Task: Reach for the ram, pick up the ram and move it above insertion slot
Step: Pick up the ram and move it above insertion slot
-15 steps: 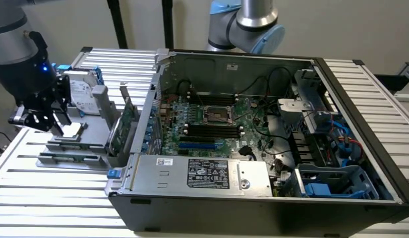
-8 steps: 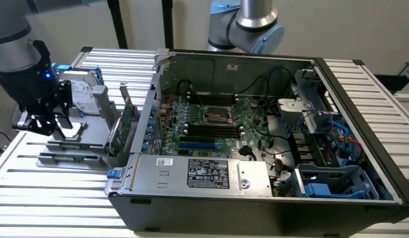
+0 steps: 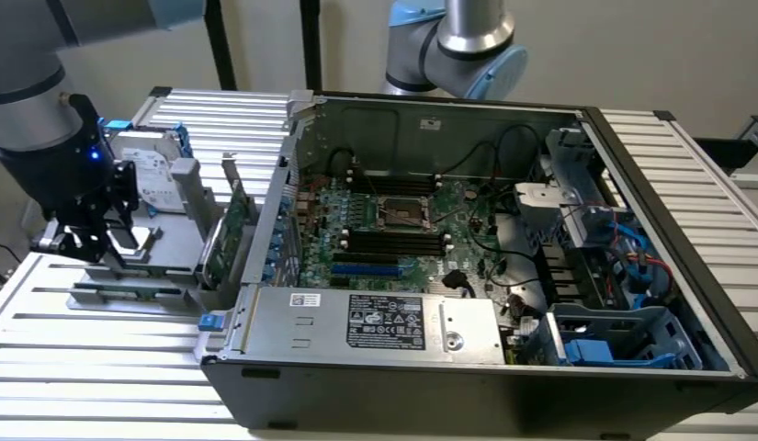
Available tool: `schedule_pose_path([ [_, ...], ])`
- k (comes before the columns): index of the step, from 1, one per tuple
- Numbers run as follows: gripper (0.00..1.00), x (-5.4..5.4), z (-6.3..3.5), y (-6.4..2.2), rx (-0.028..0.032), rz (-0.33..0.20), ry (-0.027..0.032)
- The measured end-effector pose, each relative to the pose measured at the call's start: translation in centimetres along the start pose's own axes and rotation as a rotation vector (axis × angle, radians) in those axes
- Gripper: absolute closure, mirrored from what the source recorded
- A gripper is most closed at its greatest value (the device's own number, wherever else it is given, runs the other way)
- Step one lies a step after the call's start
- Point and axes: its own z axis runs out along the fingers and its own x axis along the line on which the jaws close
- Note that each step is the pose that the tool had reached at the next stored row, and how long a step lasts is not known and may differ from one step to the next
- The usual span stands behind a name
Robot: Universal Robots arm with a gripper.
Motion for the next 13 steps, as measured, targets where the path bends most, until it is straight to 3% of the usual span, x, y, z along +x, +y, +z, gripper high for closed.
schedule_pose_path([
  [13, 0.63, 0.5, 2.35, -0.09, -0.0001, 0.0, 0.0],
])
